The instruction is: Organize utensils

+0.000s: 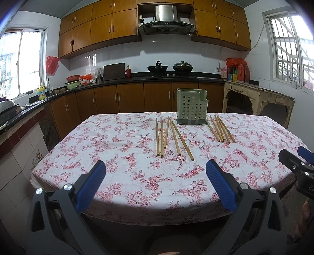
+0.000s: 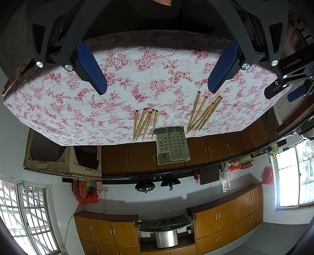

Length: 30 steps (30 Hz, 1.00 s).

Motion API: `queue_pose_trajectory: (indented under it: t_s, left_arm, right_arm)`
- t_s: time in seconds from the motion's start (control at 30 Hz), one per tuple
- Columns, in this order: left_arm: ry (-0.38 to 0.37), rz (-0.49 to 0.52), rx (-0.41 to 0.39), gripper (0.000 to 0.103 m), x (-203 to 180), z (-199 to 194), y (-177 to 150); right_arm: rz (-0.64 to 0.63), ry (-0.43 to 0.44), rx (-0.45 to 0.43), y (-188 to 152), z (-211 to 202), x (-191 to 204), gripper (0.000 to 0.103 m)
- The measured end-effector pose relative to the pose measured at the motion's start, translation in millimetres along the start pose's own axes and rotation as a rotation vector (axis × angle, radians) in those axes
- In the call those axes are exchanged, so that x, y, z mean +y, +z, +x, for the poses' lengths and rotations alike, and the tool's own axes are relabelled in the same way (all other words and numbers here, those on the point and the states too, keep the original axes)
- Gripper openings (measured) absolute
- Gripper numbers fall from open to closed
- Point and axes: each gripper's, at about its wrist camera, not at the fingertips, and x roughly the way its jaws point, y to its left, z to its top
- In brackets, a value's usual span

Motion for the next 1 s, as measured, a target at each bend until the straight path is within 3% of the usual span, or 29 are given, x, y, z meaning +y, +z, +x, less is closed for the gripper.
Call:
queue_pose_trajectory:
  t_s: [1.0]
  left_arm:
    - [0.024,0.016,0.027,0.099,-4.0,9.0,0.3]
  right_arm:
    - [0.017,0.000,0.026,-0.9,7.9,-2.1,0.101]
